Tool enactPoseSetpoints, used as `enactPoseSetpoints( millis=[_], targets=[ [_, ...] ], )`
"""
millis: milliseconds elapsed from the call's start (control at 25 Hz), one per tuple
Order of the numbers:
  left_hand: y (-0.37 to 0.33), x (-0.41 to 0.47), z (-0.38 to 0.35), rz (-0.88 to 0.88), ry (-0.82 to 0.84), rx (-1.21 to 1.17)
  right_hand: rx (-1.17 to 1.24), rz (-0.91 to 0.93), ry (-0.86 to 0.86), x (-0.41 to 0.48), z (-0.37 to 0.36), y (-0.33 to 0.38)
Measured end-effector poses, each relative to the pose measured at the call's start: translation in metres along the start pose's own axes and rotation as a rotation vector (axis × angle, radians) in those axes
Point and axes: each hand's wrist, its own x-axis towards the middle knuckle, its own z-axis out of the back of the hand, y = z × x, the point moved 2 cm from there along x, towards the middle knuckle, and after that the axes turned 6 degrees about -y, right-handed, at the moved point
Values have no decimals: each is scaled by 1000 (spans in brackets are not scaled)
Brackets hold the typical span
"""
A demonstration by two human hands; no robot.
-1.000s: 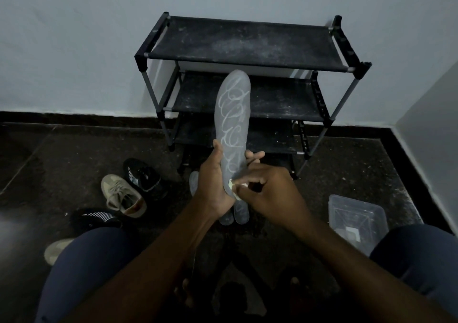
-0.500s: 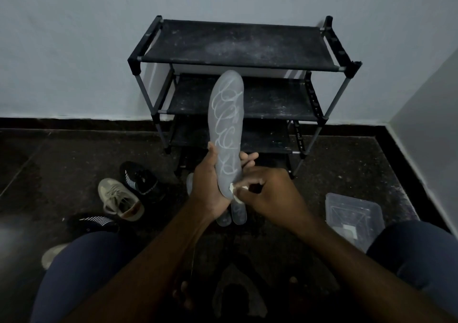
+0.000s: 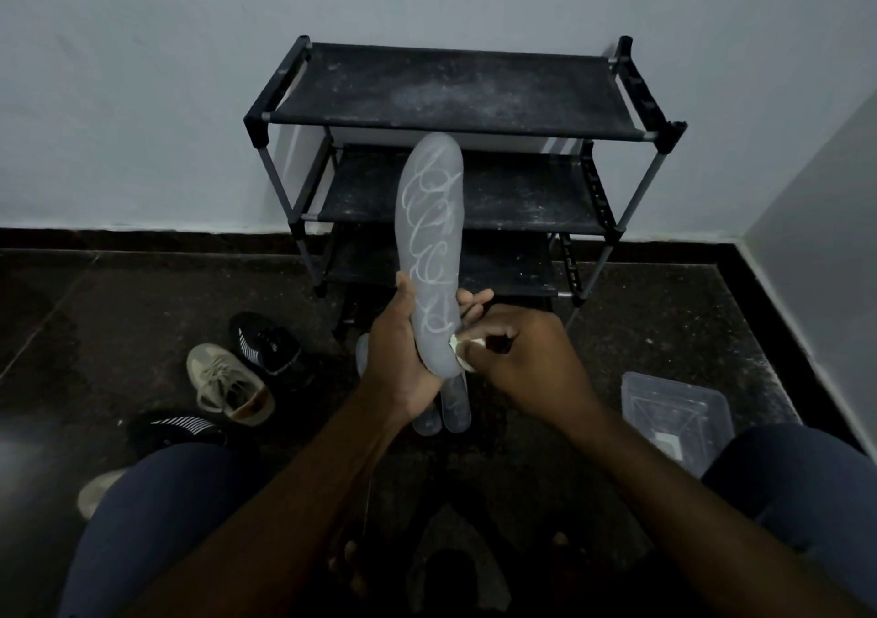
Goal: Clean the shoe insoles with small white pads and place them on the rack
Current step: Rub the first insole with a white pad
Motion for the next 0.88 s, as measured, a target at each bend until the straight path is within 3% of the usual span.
enactPoseSetpoints(
  millis=[240,480,640,880],
  targets=[
    [1,0,0,1,0,-36,310,-239,-63,-3,-8,-5],
    [-12,7,8,-34,-62,-89,114,-98,37,-7,-6,5],
    [-6,3,4,9,-30,6,30,-40,-53,-1,-5,8],
    [-5,3,3,-25,-26,13,-80,3,7,-5,-8,8]
  ],
)
